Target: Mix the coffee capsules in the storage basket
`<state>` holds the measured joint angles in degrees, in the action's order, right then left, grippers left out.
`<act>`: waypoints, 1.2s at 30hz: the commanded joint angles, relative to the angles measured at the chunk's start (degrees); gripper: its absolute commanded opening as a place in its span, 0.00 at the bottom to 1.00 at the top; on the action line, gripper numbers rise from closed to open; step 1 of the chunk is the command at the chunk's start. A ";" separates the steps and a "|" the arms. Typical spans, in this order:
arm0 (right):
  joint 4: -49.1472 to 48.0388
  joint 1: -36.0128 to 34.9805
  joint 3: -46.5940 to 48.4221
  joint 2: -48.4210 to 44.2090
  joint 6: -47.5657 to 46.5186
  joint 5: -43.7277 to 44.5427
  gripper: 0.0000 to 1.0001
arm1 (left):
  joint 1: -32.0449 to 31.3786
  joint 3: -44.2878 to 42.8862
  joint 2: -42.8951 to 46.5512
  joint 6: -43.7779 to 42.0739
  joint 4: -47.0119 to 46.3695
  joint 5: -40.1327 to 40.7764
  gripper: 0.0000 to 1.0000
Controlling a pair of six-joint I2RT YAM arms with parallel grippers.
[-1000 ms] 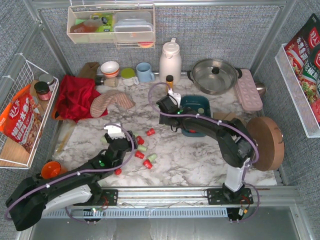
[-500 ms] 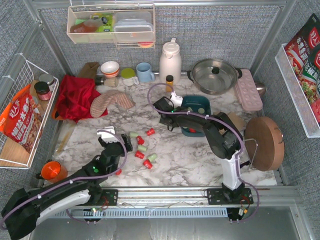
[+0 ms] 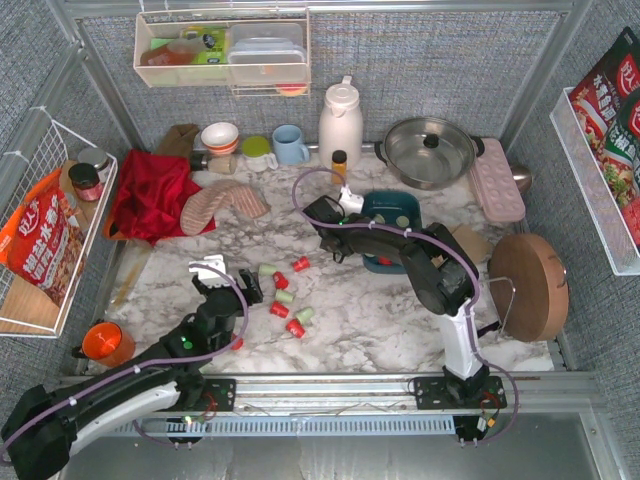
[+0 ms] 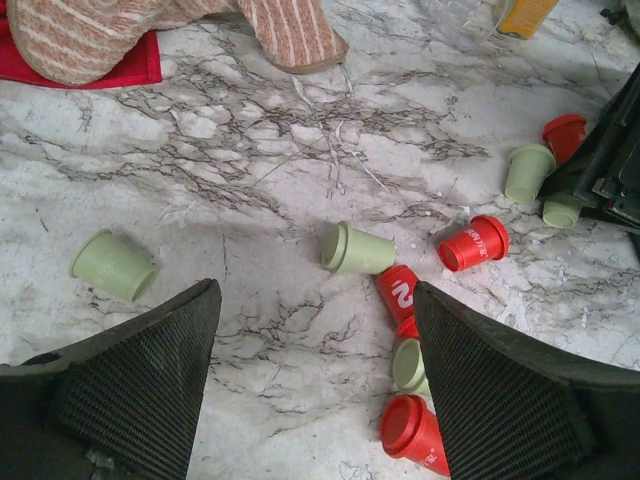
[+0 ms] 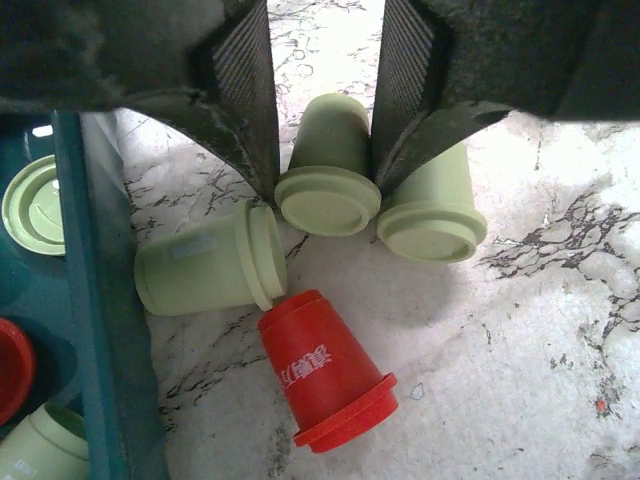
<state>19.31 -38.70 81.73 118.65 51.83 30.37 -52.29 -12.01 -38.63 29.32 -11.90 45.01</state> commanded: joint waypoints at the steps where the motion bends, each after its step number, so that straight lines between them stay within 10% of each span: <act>1: 1.67 -0.20 -0.44 -0.77 -0.52 -1.21 0.33 | 0.09 -0.01 0.38 -0.40 -1.45 0.69 0.86; 22: 3.39 5.46 -10.69 -25.40 -16.19 10.93 0.41 | 0.09 1.15 3.62 1.11 -1.27 0.53 0.86; 36: 5.60 4.90 -5.74 -22.34 -22.48 -3.84 0.59 | 0.09 1.97 4.63 1.73 -1.80 0.60 0.87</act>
<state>24.60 -31.00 72.95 94.70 31.77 30.96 -52.27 -10.57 -34.00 30.68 -11.92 45.04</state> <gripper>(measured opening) 0.592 0.864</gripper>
